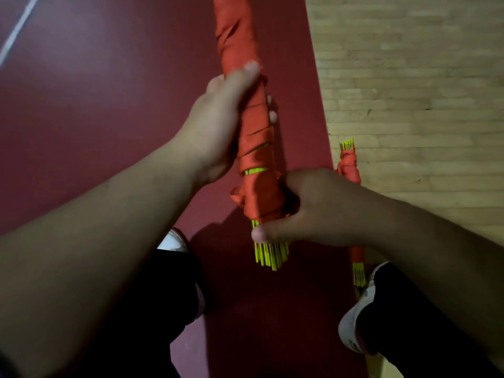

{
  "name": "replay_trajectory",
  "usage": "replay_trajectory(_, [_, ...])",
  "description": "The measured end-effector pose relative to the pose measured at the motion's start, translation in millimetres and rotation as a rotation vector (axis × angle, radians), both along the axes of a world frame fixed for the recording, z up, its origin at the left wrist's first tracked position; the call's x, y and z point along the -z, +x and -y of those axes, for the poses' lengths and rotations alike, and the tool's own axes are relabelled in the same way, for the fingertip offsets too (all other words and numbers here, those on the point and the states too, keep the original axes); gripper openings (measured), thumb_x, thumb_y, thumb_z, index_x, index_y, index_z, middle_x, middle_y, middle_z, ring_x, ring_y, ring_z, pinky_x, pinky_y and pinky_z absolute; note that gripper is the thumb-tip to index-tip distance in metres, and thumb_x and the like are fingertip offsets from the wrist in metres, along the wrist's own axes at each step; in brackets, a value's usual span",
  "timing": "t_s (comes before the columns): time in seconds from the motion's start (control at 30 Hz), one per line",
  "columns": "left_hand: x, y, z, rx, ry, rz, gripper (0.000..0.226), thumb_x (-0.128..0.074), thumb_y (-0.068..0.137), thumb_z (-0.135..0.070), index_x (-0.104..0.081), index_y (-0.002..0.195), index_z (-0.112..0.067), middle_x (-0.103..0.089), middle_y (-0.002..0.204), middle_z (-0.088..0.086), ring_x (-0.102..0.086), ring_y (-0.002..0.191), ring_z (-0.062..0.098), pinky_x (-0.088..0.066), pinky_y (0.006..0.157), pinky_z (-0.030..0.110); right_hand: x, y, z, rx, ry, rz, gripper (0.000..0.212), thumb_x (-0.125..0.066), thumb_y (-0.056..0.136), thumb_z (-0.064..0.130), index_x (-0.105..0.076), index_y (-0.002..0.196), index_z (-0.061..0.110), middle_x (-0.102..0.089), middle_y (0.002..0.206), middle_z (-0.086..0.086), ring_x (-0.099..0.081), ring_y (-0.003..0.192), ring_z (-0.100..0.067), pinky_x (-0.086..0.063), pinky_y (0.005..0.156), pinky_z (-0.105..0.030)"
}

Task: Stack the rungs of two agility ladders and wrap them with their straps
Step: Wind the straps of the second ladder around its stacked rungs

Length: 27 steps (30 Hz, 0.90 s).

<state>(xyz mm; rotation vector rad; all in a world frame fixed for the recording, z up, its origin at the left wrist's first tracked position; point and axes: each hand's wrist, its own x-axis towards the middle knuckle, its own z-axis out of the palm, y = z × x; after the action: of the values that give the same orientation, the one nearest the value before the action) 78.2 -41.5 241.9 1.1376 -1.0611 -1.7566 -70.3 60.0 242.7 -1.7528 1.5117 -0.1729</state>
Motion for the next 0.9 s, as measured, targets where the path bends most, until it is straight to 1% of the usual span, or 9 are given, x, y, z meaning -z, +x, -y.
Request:
replay_trajectory(0.1, [-3, 12, 4, 0.146, 0.14, -0.314, 0.044, -0.044, 0.097, -0.05, -0.057, 0.118, -0.014, -0.066, 0.119, 0.008, -0.067, 0.101, 0.022, -0.053, 0.089, 0.042, -3, -7, 4, -0.031, 0.195, 0.367, 0.061, -0.08, 0.063, 0.061, -0.071, 0.11, 0.024, -0.077, 0.107, 0.003, -0.073, 0.101, -0.017, -0.057, 0.094, -0.047])
replay_trajectory(0.2, [4, 19, 4, 0.172, 0.208, -0.421, 0.047, -0.044, 0.093, -0.052, -0.06, 0.117, -0.015, -0.064, 0.127, 0.005, -0.067, 0.101, 0.018, -0.041, 0.106, 0.043, -7, -10, 6, -0.088, 0.209, 0.523, 0.042, -0.078, 0.073, 0.05, -0.073, 0.108, 0.028, -0.078, 0.105, 0.005, -0.074, 0.098, -0.014, -0.059, 0.084, -0.028])
replay_trajectory(0.33, [7, 11, -3, 0.209, 0.237, -0.391, 0.04, -0.048, 0.091, -0.047, -0.07, 0.1, -0.015, -0.073, 0.11, 0.009, -0.073, 0.088, 0.02, -0.056, 0.088, 0.041, -1, -5, 5, -0.126, 0.238, 0.588, 0.017, -0.074, 0.083, 0.028, -0.07, 0.1, 0.027, -0.076, 0.099, 0.014, -0.07, 0.095, -0.001, -0.052, 0.082, -0.016])
replay_trajectory(0.47, [3, 5, -1, 0.144, 0.219, -0.278, 0.033, -0.058, 0.095, -0.039, -0.073, 0.082, -0.014, -0.07, 0.082, 0.003, -0.067, 0.067, 0.017, -0.055, 0.072, 0.033, -2, -4, 7, -0.132, 0.219, 0.495, 0.026, -0.07, 0.084, 0.05, -0.069, 0.096, 0.027, -0.077, 0.096, -0.004, -0.074, 0.092, -0.026, -0.061, 0.076, -0.039])
replay_trajectory(0.5, [3, 4, 0, 0.128, 0.202, -0.232, 0.024, -0.061, 0.095, -0.036, -0.067, 0.088, -0.015, -0.069, 0.081, 0.004, -0.065, 0.066, 0.018, -0.054, 0.07, 0.033, -4, -6, 8, -0.134, 0.216, 0.442, 0.032, -0.069, 0.083, 0.058, -0.068, 0.092, 0.028, -0.076, 0.089, -0.009, -0.074, 0.08, -0.027, -0.061, 0.065, -0.037])
replay_trajectory(0.57, [5, 2, -2, 0.089, 0.145, -0.126, 0.017, -0.065, 0.094, -0.029, -0.057, 0.09, -0.015, -0.067, 0.078, 0.007, -0.062, 0.065, 0.021, -0.054, 0.063, 0.031, -6, -7, 10, -0.148, 0.198, 0.343, 0.048, -0.06, 0.082, 0.072, -0.067, 0.08, 0.025, -0.073, 0.078, -0.004, -0.063, 0.06, -0.005, -0.049, 0.049, -0.017])
replay_trajectory(0.67, [10, -5, -8, -0.017, 0.046, 0.024, 0.018, -0.068, 0.093, -0.023, -0.056, 0.083, -0.014, -0.064, 0.072, 0.011, -0.06, 0.065, 0.026, -0.055, 0.057, 0.034, -1, -6, 10, -0.129, 0.117, 0.117, 0.077, -0.043, 0.063, 0.09, -0.066, 0.083, 0.018, -0.07, 0.076, 0.005, -0.057, 0.056, 0.0, -0.045, 0.055, -0.018])
replay_trajectory(0.8, [8, -6, -7, -0.118, 0.061, 0.032, 0.027, -0.064, 0.095, -0.032, -0.056, 0.103, -0.007, -0.063, 0.08, 0.015, -0.063, 0.069, 0.029, -0.057, 0.069, 0.049, 7, 0, 6, -0.047, 0.051, 0.116, 0.064, -0.061, 0.063, 0.081, -0.066, 0.082, 0.021, -0.069, 0.068, 0.006, -0.065, 0.062, -0.011, -0.049, 0.059, -0.028])
replay_trajectory(0.9, [3, 3, 0, -0.018, 0.216, -0.189, 0.044, -0.049, 0.098, -0.049, -0.055, 0.122, -0.013, -0.069, 0.094, 0.013, -0.067, 0.079, 0.027, -0.057, 0.078, 0.043, -1, -9, 11, -0.007, 0.156, 0.343, 0.044, -0.07, 0.064, 0.067, -0.071, 0.079, 0.026, -0.071, 0.068, 0.009, -0.065, 0.061, -0.006, -0.05, 0.06, -0.025])
